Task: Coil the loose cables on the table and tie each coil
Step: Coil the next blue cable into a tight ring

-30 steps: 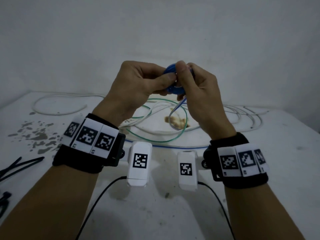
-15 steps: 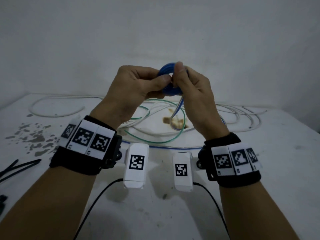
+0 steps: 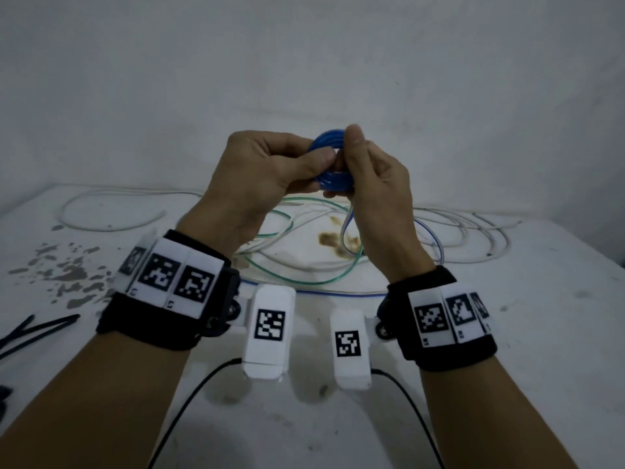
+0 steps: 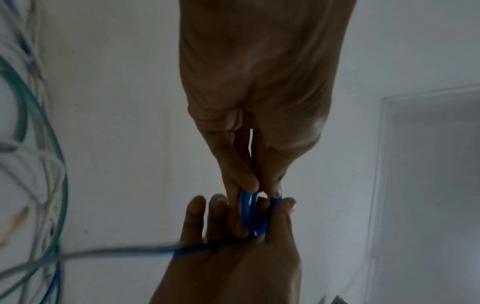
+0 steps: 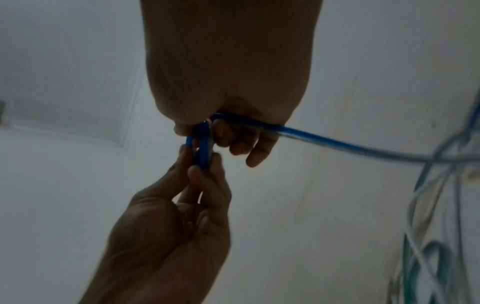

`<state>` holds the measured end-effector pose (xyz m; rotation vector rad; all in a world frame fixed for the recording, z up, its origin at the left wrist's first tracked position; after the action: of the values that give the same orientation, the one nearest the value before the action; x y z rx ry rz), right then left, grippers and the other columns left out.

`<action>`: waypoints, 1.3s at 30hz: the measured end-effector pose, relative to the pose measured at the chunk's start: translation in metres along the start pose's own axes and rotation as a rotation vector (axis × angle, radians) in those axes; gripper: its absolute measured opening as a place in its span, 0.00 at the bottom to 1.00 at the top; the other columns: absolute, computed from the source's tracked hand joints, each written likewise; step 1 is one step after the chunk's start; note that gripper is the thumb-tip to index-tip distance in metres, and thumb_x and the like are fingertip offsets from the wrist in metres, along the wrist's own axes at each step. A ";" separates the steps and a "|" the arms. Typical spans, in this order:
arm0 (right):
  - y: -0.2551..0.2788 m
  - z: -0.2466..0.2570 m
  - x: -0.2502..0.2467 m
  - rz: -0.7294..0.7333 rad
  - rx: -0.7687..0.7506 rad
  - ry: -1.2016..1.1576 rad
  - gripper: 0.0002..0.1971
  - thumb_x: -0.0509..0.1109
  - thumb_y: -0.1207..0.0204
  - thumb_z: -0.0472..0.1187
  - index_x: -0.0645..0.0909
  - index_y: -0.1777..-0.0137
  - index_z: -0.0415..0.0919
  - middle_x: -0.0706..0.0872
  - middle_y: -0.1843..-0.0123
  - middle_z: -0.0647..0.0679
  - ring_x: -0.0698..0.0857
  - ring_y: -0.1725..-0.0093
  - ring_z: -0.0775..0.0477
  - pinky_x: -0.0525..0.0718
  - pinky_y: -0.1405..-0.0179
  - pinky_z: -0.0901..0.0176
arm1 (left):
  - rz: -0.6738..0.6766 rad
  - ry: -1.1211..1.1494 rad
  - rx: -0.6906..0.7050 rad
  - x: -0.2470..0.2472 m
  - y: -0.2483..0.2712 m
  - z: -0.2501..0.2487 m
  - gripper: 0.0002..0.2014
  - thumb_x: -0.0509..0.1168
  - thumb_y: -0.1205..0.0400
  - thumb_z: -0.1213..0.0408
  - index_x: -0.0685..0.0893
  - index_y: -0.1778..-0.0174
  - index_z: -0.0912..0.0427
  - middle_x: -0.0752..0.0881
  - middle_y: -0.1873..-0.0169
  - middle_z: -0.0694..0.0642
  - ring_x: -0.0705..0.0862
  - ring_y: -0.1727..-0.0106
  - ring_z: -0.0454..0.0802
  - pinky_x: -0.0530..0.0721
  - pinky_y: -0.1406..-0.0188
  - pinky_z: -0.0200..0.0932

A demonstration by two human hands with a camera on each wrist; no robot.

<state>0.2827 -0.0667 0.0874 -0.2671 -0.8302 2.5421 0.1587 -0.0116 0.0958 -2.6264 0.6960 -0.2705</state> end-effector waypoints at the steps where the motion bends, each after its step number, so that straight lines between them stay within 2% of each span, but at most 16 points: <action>1: 0.000 -0.001 0.003 -0.032 0.011 -0.057 0.22 0.57 0.10 0.46 0.85 0.52 0.30 0.86 0.60 0.35 0.85 0.60 0.42 0.87 0.61 0.49 | -0.027 0.032 0.004 0.002 0.001 0.001 0.02 0.73 0.23 0.71 0.90 0.58 0.62 0.92 0.68 0.51 0.90 0.64 0.45 0.85 0.64 0.33; 3: 0.001 0.000 0.003 -0.053 -0.042 -0.069 0.22 0.54 0.09 0.44 0.84 0.51 0.28 0.85 0.59 0.31 0.84 0.60 0.40 0.84 0.61 0.49 | -0.039 0.057 0.005 0.007 0.002 0.003 0.02 0.72 0.22 0.72 0.90 0.57 0.62 0.92 0.67 0.51 0.91 0.63 0.45 0.85 0.64 0.33; 6: -0.001 0.007 -0.008 -0.015 -0.164 0.127 0.23 0.54 0.10 0.43 0.81 0.54 0.23 0.80 0.62 0.25 0.77 0.64 0.32 0.76 0.64 0.47 | 0.028 0.030 -0.019 0.009 0.002 0.005 0.01 0.72 0.22 0.70 0.89 0.57 0.63 0.92 0.67 0.52 0.90 0.64 0.46 0.85 0.65 0.34; 10: -0.005 0.011 -0.014 0.123 -0.162 0.340 0.23 0.58 0.11 0.46 0.77 0.61 0.26 0.75 0.69 0.37 0.72 0.69 0.49 0.70 0.69 0.61 | 0.109 -0.149 -0.002 0.004 0.000 0.002 0.06 0.74 0.26 0.62 0.90 0.57 0.60 0.92 0.67 0.54 0.90 0.66 0.48 0.84 0.68 0.37; 14: -0.003 0.009 -0.003 0.056 -0.047 0.051 0.22 0.57 0.10 0.45 0.81 0.54 0.24 0.82 0.61 0.31 0.83 0.63 0.41 0.83 0.66 0.53 | -0.020 -0.079 0.052 -0.001 -0.001 -0.002 0.02 0.73 0.23 0.67 0.91 0.56 0.59 0.93 0.66 0.53 0.90 0.64 0.49 0.85 0.66 0.35; 17: -0.003 0.009 0.001 0.082 0.009 -0.096 0.19 0.54 0.09 0.43 0.83 0.51 0.33 0.84 0.58 0.42 0.85 0.59 0.47 0.86 0.61 0.55 | -0.060 0.050 0.027 0.000 0.000 -0.001 0.05 0.74 0.25 0.65 0.90 0.56 0.61 0.92 0.66 0.52 0.90 0.63 0.46 0.84 0.65 0.32; 20: -0.005 0.016 -0.005 0.052 -0.144 0.136 0.18 0.55 0.10 0.43 0.80 0.59 0.42 0.81 0.65 0.52 0.81 0.65 0.44 0.84 0.65 0.51 | -0.026 0.086 0.020 0.003 0.000 -0.001 0.11 0.73 0.30 0.61 0.90 0.56 0.62 0.93 0.65 0.53 0.91 0.61 0.48 0.85 0.64 0.32; 21: -0.005 0.019 -0.007 0.047 -0.199 0.236 0.19 0.56 0.10 0.43 0.78 0.63 0.42 0.78 0.69 0.54 0.78 0.68 0.47 0.80 0.68 0.55 | 0.010 0.063 0.013 0.005 0.001 -0.001 0.11 0.73 0.30 0.60 0.90 0.56 0.62 0.93 0.64 0.54 0.91 0.60 0.49 0.85 0.63 0.33; 23: -0.006 0.022 -0.013 0.069 -0.258 0.385 0.20 0.57 0.11 0.43 0.76 0.64 0.36 0.75 0.71 0.52 0.71 0.71 0.56 0.69 0.70 0.69 | 0.103 -0.056 0.008 0.007 0.002 -0.002 0.13 0.73 0.30 0.58 0.91 0.54 0.60 0.93 0.62 0.55 0.91 0.60 0.49 0.86 0.61 0.35; 25: -0.007 0.022 -0.018 0.102 -0.255 0.428 0.21 0.57 0.11 0.43 0.76 0.63 0.30 0.76 0.71 0.46 0.71 0.71 0.56 0.68 0.69 0.70 | 0.151 -0.184 0.017 0.007 0.003 -0.005 0.14 0.73 0.31 0.55 0.91 0.53 0.58 0.92 0.65 0.52 0.88 0.64 0.46 0.84 0.62 0.36; 27: -0.007 0.022 -0.018 0.080 -0.207 0.328 0.21 0.58 0.11 0.44 0.78 0.63 0.32 0.77 0.70 0.44 0.74 0.70 0.51 0.76 0.68 0.67 | 0.112 -0.180 0.039 0.006 0.003 -0.009 0.10 0.74 0.28 0.58 0.91 0.55 0.58 0.91 0.70 0.51 0.86 0.69 0.45 0.83 0.65 0.35; 30: -0.002 0.019 -0.006 -0.018 -0.052 0.005 0.18 0.60 0.11 0.46 0.82 0.58 0.36 0.82 0.67 0.45 0.81 0.65 0.46 0.86 0.64 0.49 | 0.035 0.002 0.031 0.010 0.004 -0.008 0.05 0.72 0.24 0.66 0.90 0.55 0.61 0.91 0.70 0.52 0.86 0.70 0.43 0.83 0.64 0.31; 33: 0.002 0.018 0.006 -0.008 -0.019 -0.211 0.19 0.53 0.09 0.43 0.76 0.61 0.40 0.79 0.70 0.56 0.78 0.70 0.58 0.81 0.70 0.63 | 0.045 0.151 -0.014 0.011 0.003 -0.002 0.13 0.71 0.28 0.63 0.89 0.51 0.65 0.92 0.65 0.55 0.86 0.69 0.44 0.85 0.61 0.31; 35: 0.001 0.017 0.003 0.027 -0.089 -0.146 0.19 0.51 0.09 0.42 0.74 0.62 0.42 0.76 0.70 0.57 0.75 0.70 0.59 0.76 0.69 0.66 | 0.112 0.097 -0.025 0.009 0.002 0.000 0.14 0.72 0.29 0.61 0.90 0.50 0.64 0.92 0.64 0.54 0.88 0.66 0.45 0.84 0.61 0.31; 37: 0.000 0.016 -0.003 0.085 -0.155 0.044 0.19 0.53 0.10 0.42 0.78 0.60 0.40 0.76 0.68 0.56 0.75 0.67 0.57 0.76 0.65 0.63 | 0.173 -0.086 0.025 0.004 0.002 -0.003 0.11 0.76 0.28 0.60 0.91 0.52 0.58 0.91 0.66 0.51 0.87 0.65 0.43 0.83 0.63 0.34; 39: -0.002 0.016 -0.008 0.175 -0.192 0.273 0.18 0.55 0.10 0.43 0.79 0.59 0.39 0.76 0.68 0.58 0.74 0.67 0.60 0.72 0.64 0.68 | 0.168 -0.205 0.082 -0.001 0.002 -0.006 0.08 0.78 0.29 0.59 0.91 0.56 0.55 0.91 0.68 0.52 0.85 0.68 0.42 0.83 0.65 0.37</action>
<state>0.2856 -0.0772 0.1016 -0.7604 -0.9780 2.5052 0.1554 -0.0146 0.1004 -2.4554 0.8095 0.0186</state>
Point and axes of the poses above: each hand's wrist, its own y-axis away from the middle knuckle, its own x-axis out of the palm, z = x × y, the point moved 5 cm from there along -y, towards the middle knuckle
